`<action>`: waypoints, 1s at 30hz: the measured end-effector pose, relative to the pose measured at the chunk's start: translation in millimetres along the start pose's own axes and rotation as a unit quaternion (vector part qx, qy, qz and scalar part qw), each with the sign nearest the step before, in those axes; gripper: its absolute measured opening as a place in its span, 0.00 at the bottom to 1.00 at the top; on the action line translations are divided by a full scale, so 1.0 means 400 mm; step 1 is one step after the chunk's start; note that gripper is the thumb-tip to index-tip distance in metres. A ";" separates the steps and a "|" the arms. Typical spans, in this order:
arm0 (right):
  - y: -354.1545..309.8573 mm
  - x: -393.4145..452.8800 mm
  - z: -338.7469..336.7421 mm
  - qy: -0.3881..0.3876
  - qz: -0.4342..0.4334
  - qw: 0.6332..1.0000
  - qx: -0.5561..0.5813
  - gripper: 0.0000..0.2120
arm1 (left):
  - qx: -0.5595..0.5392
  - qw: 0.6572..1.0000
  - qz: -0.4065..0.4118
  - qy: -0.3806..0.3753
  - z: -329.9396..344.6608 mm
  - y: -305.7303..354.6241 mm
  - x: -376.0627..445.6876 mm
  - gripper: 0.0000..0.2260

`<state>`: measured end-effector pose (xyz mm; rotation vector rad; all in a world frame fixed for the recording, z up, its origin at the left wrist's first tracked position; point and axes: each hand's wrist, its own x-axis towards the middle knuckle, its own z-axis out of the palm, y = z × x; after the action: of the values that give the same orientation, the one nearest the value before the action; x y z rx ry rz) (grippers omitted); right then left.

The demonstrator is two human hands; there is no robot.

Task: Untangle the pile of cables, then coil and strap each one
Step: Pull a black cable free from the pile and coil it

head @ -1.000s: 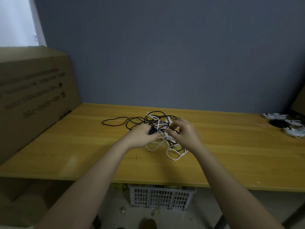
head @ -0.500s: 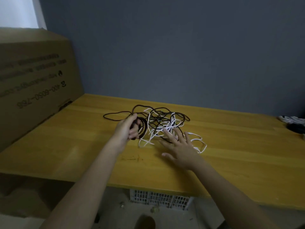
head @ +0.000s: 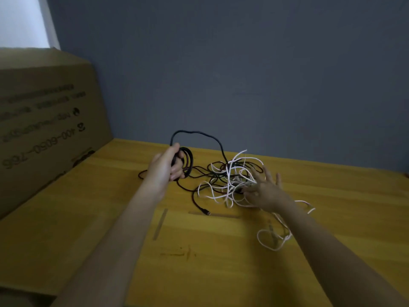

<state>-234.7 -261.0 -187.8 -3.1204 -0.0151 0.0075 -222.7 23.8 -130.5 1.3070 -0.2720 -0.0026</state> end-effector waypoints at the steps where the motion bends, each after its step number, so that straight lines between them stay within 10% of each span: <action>1: -0.008 -0.022 -0.007 0.051 -0.026 0.997 0.043 0.14 | 0.013 1.000 -0.003 -0.005 0.009 -0.005 -0.001 0.15; 6: -0.100 -0.093 -0.019 0.343 -0.112 0.914 0.184 0.22 | 0.018 0.999 -0.009 -0.028 0.056 -0.018 -0.024 0.15; 9: -0.164 -0.052 0.004 0.285 -0.090 0.933 0.202 0.43 | -0.035 0.998 -0.002 -0.048 0.060 -0.003 -0.041 0.15; 16: -0.016 0.069 0.052 0.098 0.093 0.986 -0.100 0.29 | -0.216 0.974 -0.002 -0.066 0.015 0.071 -0.055 0.18; 18: 0.005 0.080 0.014 0.038 0.158 0.984 -0.070 0.34 | -0.168 0.985 0.003 -0.046 0.016 0.070 -0.050 0.16; 24: -0.041 0.020 -0.098 0.072 -0.004 0.985 0.159 0.51 | -0.026 0.999 -0.002 -0.043 0.060 0.031 -0.052 0.16; 30: -0.126 -0.090 -0.160 0.202 -0.068 0.877 0.431 0.12 | -0.008 0.994 -0.019 -0.108 0.121 0.051 -0.105 0.16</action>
<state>-270.9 -212.3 -122.4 -2.1653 -0.1706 -0.4939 -276.0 -10.2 -108.0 1.2964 -0.4311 -0.1785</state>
